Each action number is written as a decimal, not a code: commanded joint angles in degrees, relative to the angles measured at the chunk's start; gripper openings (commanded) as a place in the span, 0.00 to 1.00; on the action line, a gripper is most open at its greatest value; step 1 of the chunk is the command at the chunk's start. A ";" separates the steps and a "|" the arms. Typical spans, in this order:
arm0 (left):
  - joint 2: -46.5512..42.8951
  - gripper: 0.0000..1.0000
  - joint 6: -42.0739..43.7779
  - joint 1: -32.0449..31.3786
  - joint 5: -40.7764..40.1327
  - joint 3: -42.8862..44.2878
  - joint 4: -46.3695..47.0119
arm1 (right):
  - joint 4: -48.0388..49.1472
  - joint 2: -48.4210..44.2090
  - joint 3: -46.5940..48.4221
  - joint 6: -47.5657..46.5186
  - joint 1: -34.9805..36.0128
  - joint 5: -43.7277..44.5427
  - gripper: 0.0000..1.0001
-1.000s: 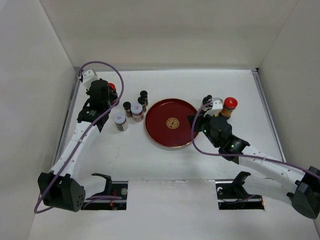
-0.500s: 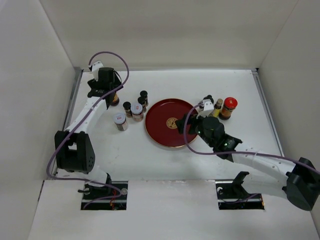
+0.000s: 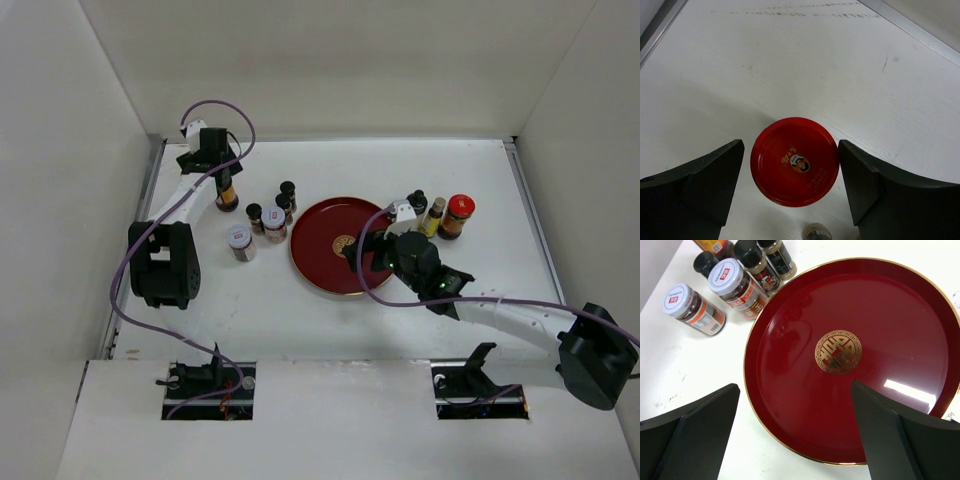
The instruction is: Organize the condiment bottles
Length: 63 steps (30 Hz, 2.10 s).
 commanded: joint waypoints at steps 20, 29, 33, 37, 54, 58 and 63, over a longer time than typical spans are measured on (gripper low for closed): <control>-1.12 0.36 0.46 1.16 0.01 1.44 1.86 | 3.52 -1.45 1.93 0.45 0.39 -1.04 1.00; -11.92 0.32 0.63 0.28 -3.06 1.43 2.57 | 4.48 -2.51 0.88 0.98 -0.23 -1.04 1.00; -16.76 0.32 1.69 -1.47 -3.85 3.37 2.57 | 4.92 -3.91 0.09 1.77 -1.10 -1.04 0.99; -20.54 0.32 3.71 -5.60 -4.65 6.97 2.48 | 5.36 -5.49 -0.88 2.56 -2.33 -0.95 0.78; -12.74 0.32 1.43 -34.52 -0.34 11.19 7.83 | 2.46 -17.54 -8.00 9.50 -16.75 4.85 0.63; -7.20 0.32 0.38 -35.14 1.32 11.28 10.82 | 2.37 -17.80 -8.17 9.50 -16.84 4.85 0.70; -1.31 0.32 0.20 -34.18 4.40 12.07 13.73 | 2.81 -17.54 -8.35 9.33 -16.75 4.85 0.77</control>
